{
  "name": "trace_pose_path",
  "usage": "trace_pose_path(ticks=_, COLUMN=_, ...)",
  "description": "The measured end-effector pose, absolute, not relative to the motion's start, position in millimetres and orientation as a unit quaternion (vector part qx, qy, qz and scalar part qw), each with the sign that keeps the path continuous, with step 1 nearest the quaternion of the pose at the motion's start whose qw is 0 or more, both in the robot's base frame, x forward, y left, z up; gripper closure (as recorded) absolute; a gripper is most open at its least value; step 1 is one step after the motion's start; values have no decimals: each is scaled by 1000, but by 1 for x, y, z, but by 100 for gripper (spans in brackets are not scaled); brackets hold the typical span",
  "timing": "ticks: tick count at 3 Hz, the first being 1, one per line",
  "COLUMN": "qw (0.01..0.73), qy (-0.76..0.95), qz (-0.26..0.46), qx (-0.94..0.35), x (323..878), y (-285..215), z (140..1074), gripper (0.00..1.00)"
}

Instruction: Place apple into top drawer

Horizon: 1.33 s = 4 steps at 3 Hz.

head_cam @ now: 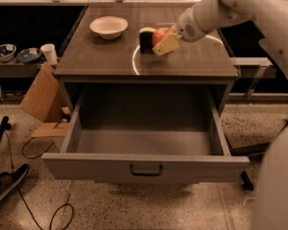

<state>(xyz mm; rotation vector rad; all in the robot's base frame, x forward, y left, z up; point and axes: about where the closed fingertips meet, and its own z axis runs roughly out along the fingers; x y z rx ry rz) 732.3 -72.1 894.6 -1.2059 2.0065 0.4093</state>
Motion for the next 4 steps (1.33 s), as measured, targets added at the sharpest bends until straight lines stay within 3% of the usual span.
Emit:
trace_pose_path(ticks=2, qw=396, qy=773, qz=156, qx=-470, x=672, y=-113, z=953, gripper=100)
trace_pose_path(ticks=4, qw=379, qy=769, qz=204, qx=-472, x=623, y=-102, z=917, gripper=100)
